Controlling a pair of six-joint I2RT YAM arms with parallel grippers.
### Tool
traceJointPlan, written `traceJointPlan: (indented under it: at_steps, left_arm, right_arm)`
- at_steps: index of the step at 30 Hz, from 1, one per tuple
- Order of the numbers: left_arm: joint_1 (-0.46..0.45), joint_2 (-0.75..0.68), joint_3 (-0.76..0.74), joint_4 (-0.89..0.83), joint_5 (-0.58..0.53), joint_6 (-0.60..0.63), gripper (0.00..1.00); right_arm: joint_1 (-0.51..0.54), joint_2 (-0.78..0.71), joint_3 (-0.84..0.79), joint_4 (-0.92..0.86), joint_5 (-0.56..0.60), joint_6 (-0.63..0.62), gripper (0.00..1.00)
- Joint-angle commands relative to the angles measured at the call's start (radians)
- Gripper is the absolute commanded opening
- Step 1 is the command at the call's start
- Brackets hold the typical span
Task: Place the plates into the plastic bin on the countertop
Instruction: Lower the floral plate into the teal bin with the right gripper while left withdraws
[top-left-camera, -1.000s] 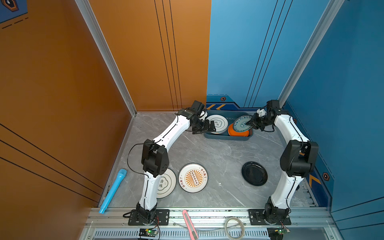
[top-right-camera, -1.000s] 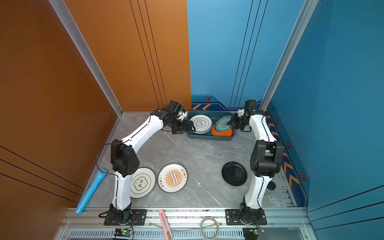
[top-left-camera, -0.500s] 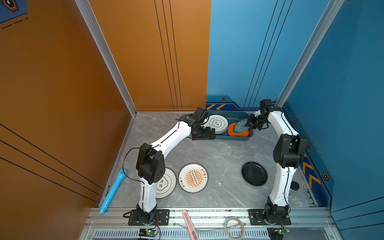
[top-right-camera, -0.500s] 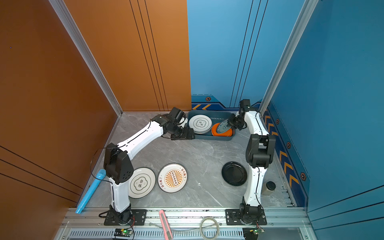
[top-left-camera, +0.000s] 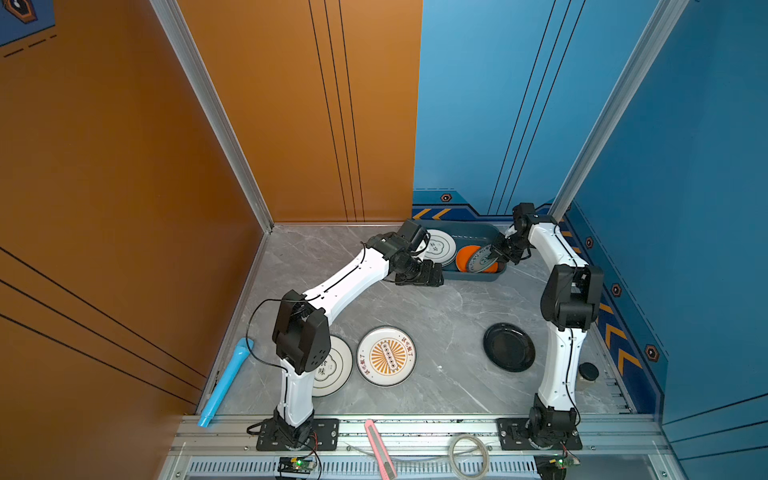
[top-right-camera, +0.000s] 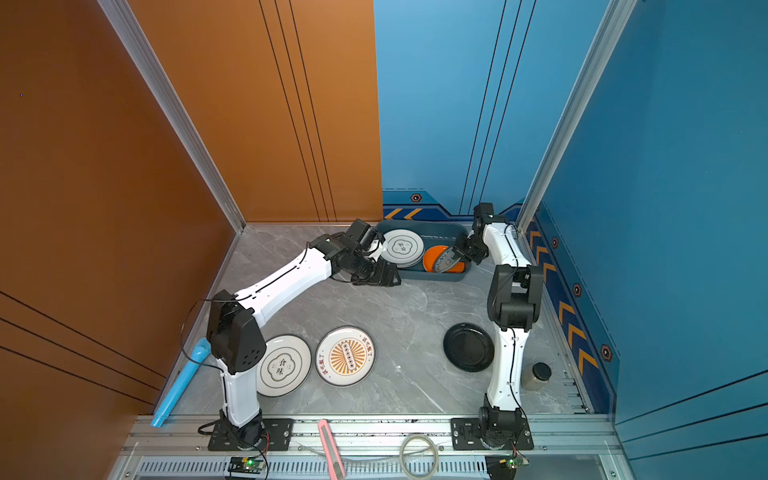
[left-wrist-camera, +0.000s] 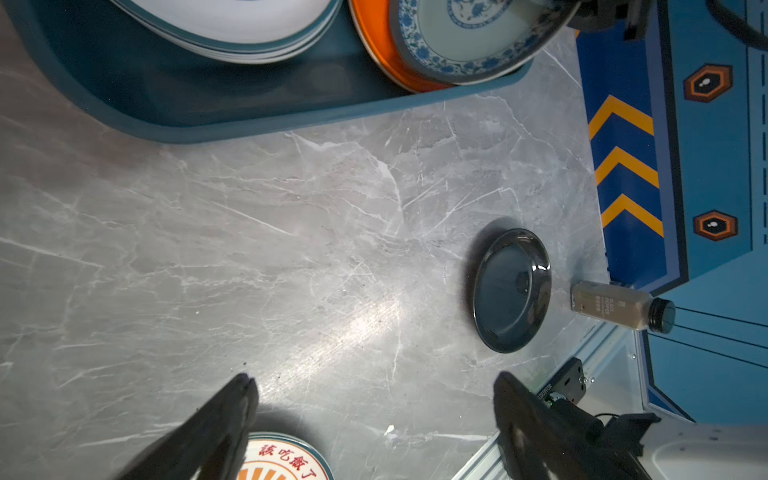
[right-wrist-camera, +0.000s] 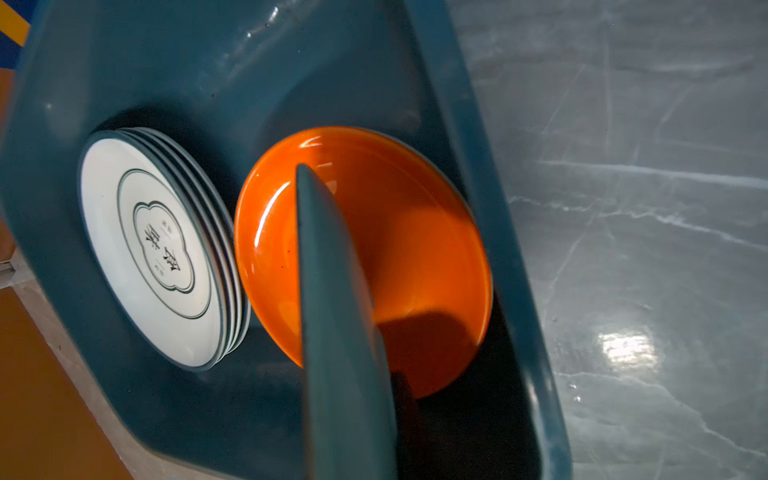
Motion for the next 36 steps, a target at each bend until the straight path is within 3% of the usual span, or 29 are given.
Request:
traceJointPlan:
  at_steps: [1, 12, 36]
  left_arm:
    - [-0.023, 0.024, 0.016, 0.003, 0.036, 0.018, 0.91]
    - [-0.054, 0.025, -0.014, 0.002, 0.061, 0.03, 0.9]
    - [-0.084, 0.059, -0.004, 0.002, 0.11, 0.076, 0.88]
  right_arm:
    - [0.01, 0.019, 0.034, -0.056, 0.04, -0.023, 0.1]
    - [0.01, 0.017, 0.034, -0.078, 0.066, -0.025, 0.35]
    - [-0.003, -0.059, 0.052, -0.176, 0.16, -0.066, 0.4]
